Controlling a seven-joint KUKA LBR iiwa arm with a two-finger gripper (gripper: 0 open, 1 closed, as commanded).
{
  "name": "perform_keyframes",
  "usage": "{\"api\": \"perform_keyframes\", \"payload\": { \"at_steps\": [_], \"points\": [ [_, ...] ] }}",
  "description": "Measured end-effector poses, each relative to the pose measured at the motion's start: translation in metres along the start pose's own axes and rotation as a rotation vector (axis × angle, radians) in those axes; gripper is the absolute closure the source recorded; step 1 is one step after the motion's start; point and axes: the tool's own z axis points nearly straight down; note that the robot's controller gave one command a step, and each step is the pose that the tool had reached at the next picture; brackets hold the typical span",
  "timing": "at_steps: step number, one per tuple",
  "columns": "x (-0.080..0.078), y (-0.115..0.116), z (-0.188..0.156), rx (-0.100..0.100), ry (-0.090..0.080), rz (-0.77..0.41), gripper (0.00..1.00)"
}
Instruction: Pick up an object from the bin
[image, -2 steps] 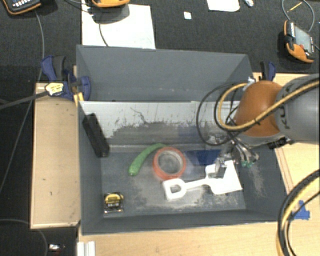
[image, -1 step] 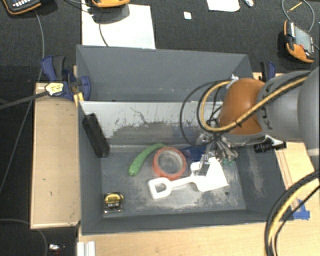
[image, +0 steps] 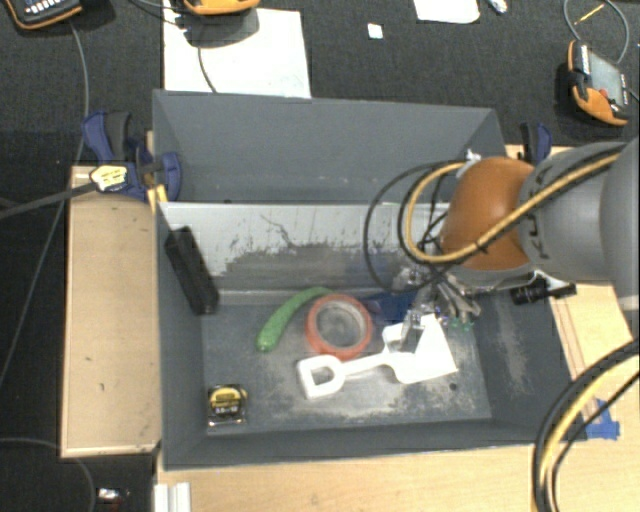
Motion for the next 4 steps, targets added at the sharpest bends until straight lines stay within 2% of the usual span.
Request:
{"api": "perform_keyframes", "payload": {
  "at_steps": [1, 2, 3, 4],
  "points": [
    [0.009, -0.001, -0.071, -0.001, -0.01, -0.119, 0.0],
    [0.002, -0.001, -0.048, -0.001, -0.011, -0.084, 0.0],
    [0.017, -0.014, -0.019, -0.002, -0.013, -0.075, 0.0],
    [0.014, -0.025, -0.091, -0.002, -0.011, -0.04, 0.0]
  ]
}}
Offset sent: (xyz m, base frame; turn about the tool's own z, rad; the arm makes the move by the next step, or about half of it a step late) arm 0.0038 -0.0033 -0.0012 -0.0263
